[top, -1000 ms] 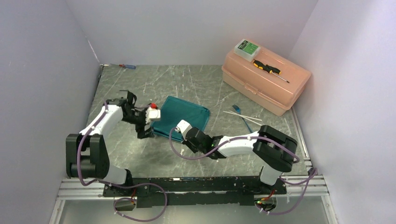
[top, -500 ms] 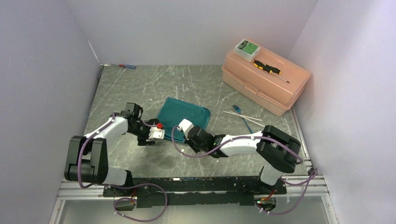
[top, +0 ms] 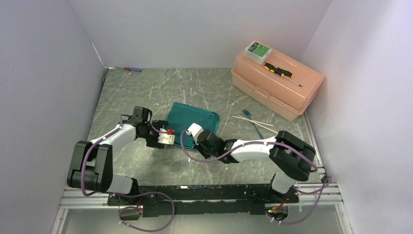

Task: Fold the napkin into a case and place the utensils inside
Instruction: Pick up the upper triangle-folded napkin from the center of the board.

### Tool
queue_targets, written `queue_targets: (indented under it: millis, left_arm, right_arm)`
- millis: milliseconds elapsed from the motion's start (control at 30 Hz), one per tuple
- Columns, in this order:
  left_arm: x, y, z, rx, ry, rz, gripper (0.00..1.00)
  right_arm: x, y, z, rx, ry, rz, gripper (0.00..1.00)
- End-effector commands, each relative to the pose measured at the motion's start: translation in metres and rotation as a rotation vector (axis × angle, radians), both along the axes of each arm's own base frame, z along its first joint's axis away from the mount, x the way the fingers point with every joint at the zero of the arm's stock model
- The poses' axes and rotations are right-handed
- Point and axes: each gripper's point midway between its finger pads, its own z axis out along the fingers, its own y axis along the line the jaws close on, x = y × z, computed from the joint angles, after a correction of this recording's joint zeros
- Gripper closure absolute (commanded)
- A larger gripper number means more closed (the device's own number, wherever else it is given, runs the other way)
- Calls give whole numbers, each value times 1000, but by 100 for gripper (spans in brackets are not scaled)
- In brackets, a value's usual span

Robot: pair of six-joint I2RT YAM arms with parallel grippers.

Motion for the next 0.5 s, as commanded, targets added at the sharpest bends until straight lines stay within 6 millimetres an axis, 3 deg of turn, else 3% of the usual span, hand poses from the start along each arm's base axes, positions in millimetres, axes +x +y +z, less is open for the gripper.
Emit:
queue_targets:
  millis: [0,200,333,467]
  left_arm:
    - [-10,-2,-10,23,14,-58,20]
    - [-40,-4,-18,50,108,-133,20]
    - [-32,-1,-22,66,84,-105,20]
    - [-36,-4,-25,72,105,-117,23]
  right_arm:
    - [8,6,24,66,-18,-17,100]
    - [18,10,34,95,-30,-37,100]
    - [28,10,43,137,-30,-63,100]
    - [37,7,52,181,-15,-88,100]
